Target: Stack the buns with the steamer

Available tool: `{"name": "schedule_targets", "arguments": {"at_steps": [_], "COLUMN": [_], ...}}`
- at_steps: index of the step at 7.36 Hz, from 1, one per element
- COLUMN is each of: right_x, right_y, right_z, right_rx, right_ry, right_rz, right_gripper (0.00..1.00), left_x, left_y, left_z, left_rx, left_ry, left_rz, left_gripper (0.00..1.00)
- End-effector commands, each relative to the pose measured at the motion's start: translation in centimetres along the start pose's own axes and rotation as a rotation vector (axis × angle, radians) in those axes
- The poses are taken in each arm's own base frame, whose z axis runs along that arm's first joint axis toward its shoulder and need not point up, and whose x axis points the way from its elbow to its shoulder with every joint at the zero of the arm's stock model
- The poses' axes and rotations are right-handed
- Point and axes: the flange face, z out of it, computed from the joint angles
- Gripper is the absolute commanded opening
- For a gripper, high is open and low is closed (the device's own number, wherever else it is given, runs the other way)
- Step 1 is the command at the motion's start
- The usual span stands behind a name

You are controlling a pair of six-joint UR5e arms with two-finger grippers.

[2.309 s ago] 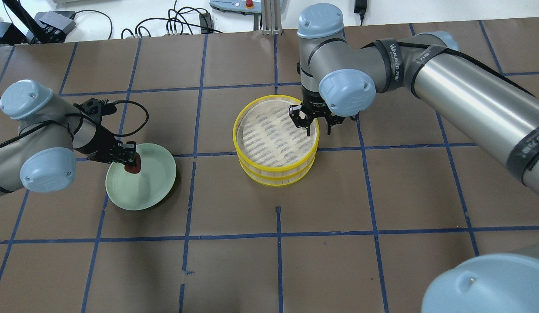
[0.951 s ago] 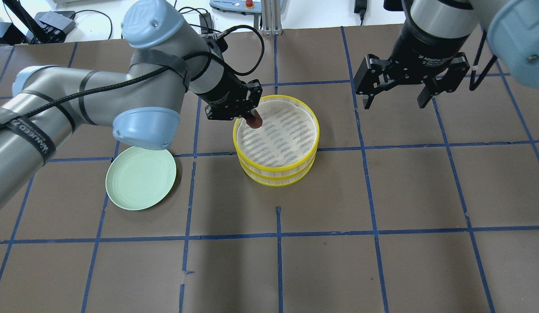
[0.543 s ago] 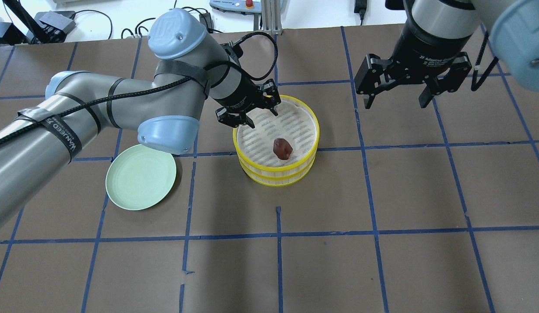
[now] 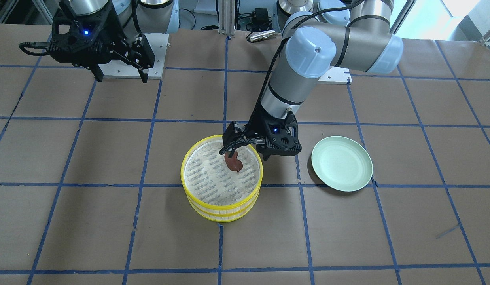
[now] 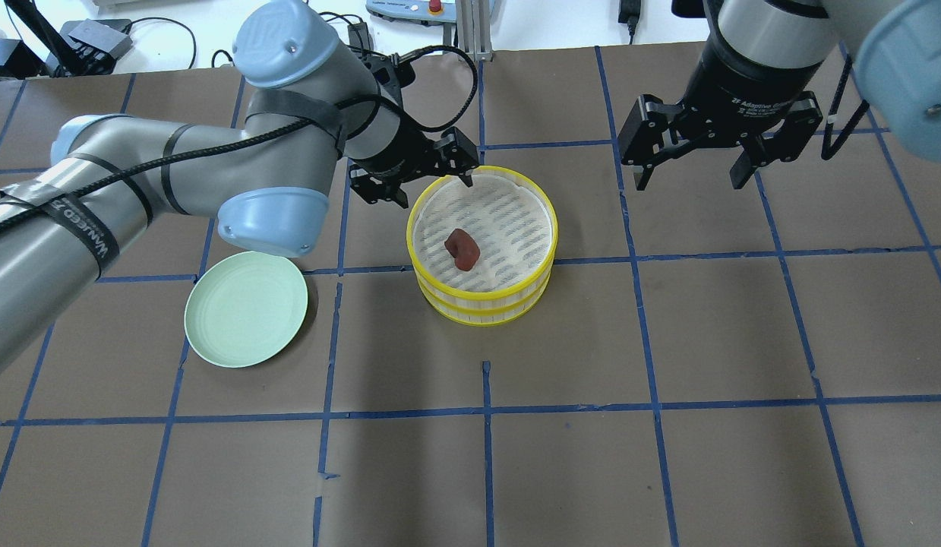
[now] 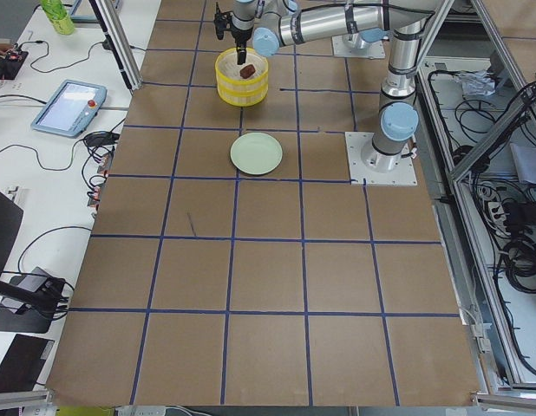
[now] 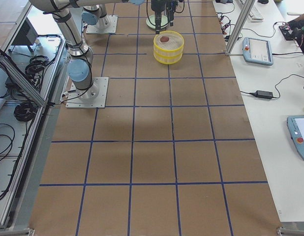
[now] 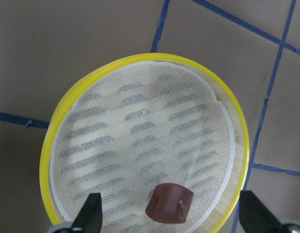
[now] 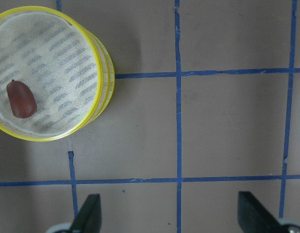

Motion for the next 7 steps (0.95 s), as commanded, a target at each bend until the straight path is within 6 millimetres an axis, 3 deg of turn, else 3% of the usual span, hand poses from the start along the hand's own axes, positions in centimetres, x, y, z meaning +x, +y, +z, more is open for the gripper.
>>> {"name": "schedule_targets", "arguments": {"at_steps": [1,2,3,4,6,7], "right_x": [0.0,0.0,-0.1,0.0,-0.1,-0.1], "right_y": [0.0,0.0,0.0,0.0,0.0,0.0], "right_z": [-0.1,-0.1,-0.1,-0.1,-0.1,0.1], "right_rx": [0.002,0.002,0.002,0.002,0.002,-0.002], "right_ry": [-0.004,-0.004,-0.005,-0.004,-0.007,-0.008], "right_rz": [0.000,0.000,0.000,0.000,0.000,0.001], "right_gripper": [1.00,1.00,1.00,1.00,1.00,1.00], "left_x": [-8.7,-12.5,-14.4,-14.4,-13.7,-13.8], "left_y": [-1.3,-1.2,-0.1,1.0,1.7,1.7], "left_z": [-5.9,-10.5,-15.4,-17.7,-18.3,-17.6], "left_rx": [-0.065,-0.090,-0.099,-0.102,-0.095,-0.100], "left_ry": [-0.124,-0.238,-0.269,-0.272,-0.256,-0.253], "left_rz": [0.213,0.251,0.205,0.185,0.177,0.176], "left_gripper": [1.00,1.00,1.00,1.00,1.00,1.00]}}
